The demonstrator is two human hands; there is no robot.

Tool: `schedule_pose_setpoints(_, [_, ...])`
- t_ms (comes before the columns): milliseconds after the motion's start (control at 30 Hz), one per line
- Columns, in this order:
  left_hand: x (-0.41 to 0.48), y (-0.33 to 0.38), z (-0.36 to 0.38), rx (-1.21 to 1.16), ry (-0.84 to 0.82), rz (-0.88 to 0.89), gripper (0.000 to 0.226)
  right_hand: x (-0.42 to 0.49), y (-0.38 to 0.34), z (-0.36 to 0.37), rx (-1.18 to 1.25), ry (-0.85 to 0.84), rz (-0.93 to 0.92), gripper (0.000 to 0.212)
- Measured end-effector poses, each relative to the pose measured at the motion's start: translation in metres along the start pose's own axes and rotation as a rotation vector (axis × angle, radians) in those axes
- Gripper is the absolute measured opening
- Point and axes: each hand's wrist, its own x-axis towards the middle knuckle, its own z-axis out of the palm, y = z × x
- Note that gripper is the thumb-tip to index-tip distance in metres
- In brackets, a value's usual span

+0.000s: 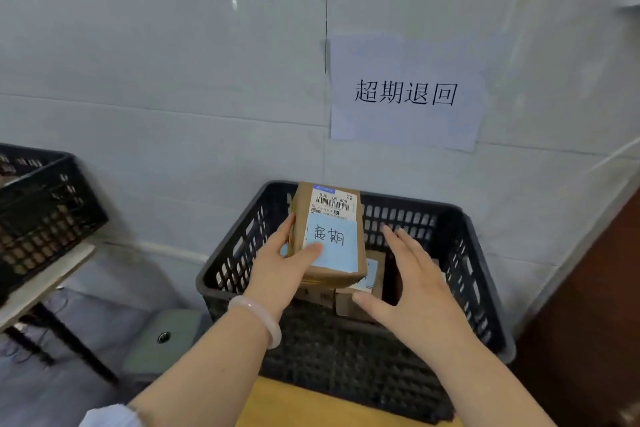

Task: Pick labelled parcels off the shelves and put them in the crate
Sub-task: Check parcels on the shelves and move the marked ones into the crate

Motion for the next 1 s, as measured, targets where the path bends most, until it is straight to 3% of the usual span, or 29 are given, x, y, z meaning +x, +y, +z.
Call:
schedule_pose_setpoints(533, [0.146, -0.051, -0.043, 0.322, -0.104, -0.272, 0.066, 0.112, -0.016, 0.073, -0.056, -0.177, 0.130, 0.095])
schedule_pose_setpoints(800, [0.200, -0.080, -0.042, 0.446, -0.186, -0.279, 0.073, 0.148, -0.020, 0.111, -0.057, -0.245, 0.116, 0.087])
schedule_pose_setpoints(1000, [0.212, -0.093, -0.046, 0.552, -0.133, -0.196, 0.067, 0.153, -0.009, 0.117, 0.038, -0.236, 0.183, 0.082])
